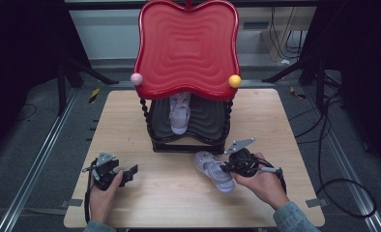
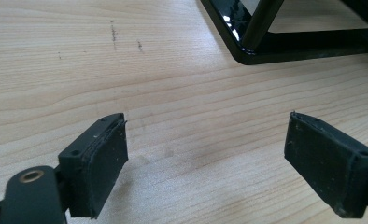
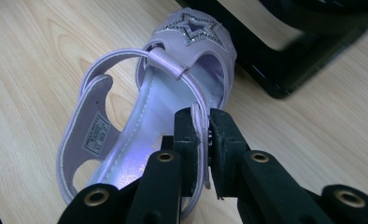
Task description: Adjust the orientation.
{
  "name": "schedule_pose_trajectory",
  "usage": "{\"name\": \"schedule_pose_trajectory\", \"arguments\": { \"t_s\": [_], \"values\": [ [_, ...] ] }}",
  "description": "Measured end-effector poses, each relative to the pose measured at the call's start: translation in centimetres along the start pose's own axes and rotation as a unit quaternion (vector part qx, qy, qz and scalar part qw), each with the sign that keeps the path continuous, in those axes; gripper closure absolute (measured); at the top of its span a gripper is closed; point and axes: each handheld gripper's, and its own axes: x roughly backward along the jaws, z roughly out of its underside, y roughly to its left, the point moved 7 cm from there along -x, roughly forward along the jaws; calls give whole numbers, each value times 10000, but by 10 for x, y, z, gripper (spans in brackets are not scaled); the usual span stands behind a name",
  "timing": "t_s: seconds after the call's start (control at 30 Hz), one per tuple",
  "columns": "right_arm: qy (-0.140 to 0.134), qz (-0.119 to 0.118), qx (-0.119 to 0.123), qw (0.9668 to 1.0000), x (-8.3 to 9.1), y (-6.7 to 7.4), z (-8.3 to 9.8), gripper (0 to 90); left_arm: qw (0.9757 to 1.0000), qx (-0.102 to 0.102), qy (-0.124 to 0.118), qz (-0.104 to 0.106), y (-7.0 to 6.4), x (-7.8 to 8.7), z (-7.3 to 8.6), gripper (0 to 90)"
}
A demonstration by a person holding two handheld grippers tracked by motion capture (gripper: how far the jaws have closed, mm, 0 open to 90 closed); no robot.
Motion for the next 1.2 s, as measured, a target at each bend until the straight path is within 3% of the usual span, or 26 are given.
{"name": "schedule_pose_trajectory", "arguments": {
  "t_s": [0.13,0.2,0.47,0.67,0.8,0.97,1.2],
  "values": [
    [37,-130,179,9997,-8,2,-2,821,10000,2,1,1,0,0,0,128],
    [207,-206,295,9991,-16,-1,4,820,10000,2,-2,5,0,0,0,128],
    [500,-250,261,9981,-23,-12,20,798,10000,-28,27,18,-2,-1,0,128],
    [777,-114,137,9968,-26,-15,28,756,10000,-10,47,26,-1,-1,1,128],
    [820,-16,8,9966,-22,-15,28,678,10000,-5,55,29,-1,-2,1,128],
    [721,190,-21,9972,3,-4,22,534,10000,29,33,0,0,-2,1,127],
    [666,112,57,9977,22,21,15,514,10000,24,56,-7,-1,-2,1,113]
  ]
}}
